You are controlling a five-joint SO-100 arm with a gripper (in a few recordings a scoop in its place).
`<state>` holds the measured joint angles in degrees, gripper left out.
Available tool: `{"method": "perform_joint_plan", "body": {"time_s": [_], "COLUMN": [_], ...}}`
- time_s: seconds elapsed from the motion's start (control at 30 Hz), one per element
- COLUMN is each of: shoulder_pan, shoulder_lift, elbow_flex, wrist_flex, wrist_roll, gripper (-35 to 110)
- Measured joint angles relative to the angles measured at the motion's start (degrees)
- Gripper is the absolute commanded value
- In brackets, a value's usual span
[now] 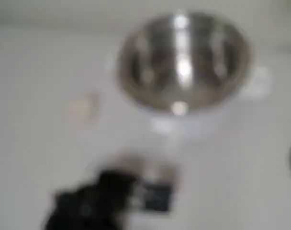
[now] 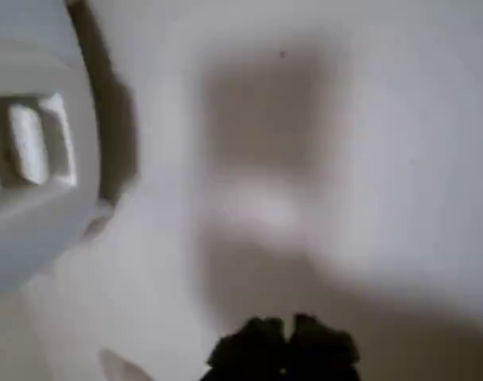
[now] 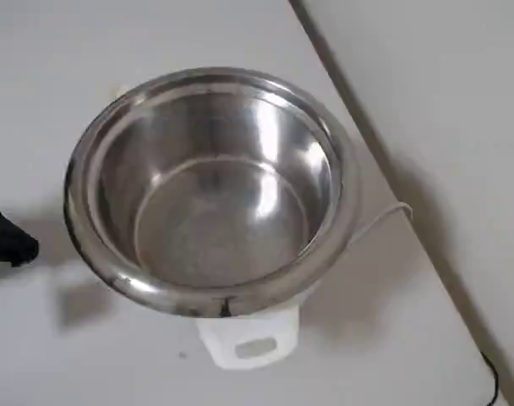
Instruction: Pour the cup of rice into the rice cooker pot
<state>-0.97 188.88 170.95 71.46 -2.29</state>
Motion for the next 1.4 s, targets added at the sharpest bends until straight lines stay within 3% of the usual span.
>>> {"method": "perform_joint_plan", "body": {"time_s": [1.17,1.4], "shoulder_pan": [-1.3,-2.4], "shoulder_lift": [0.1,-0.4], "elbow_flex": [0.0,1.0], "wrist_flex": [-0.1,-2.3], "wrist_roll": [-1.5,-6.0], "gripper": [1,15]}}
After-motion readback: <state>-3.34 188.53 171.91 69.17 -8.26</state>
